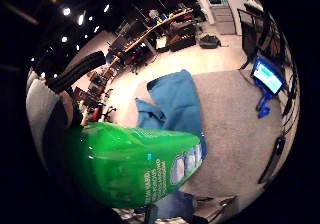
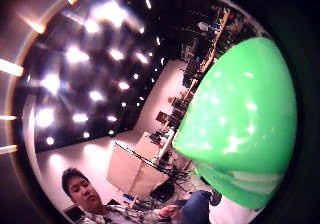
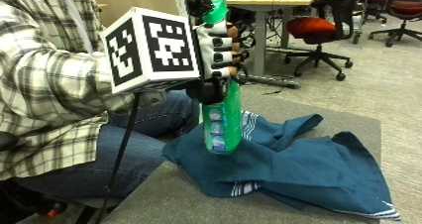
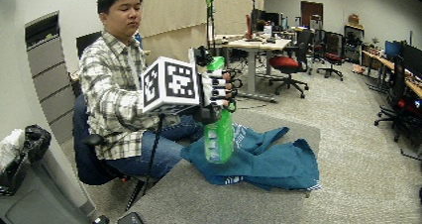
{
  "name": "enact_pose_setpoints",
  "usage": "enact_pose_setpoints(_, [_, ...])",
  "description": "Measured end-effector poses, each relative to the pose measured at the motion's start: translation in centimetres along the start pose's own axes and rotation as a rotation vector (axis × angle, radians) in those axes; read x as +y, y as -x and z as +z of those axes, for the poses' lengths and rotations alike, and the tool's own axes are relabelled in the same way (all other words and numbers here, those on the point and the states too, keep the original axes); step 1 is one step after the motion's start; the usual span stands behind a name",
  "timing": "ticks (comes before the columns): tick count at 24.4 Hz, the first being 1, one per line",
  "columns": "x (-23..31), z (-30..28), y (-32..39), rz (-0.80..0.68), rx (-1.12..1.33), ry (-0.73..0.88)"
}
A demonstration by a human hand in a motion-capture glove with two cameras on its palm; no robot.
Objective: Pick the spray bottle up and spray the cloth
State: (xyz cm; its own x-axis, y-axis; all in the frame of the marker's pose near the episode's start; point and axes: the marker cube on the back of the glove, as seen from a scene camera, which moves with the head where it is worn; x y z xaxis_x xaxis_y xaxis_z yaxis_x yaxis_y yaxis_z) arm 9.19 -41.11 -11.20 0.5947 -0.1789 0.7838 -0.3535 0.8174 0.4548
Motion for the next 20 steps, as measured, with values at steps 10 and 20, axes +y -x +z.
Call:
enact_pose_setpoints(10, [0.6,4.5,2.4,-0.057,-0.207,0.076])
enact_pose_setpoints(20, [-0.7,20.0,3.8,-0.092,-0.386,0.211])
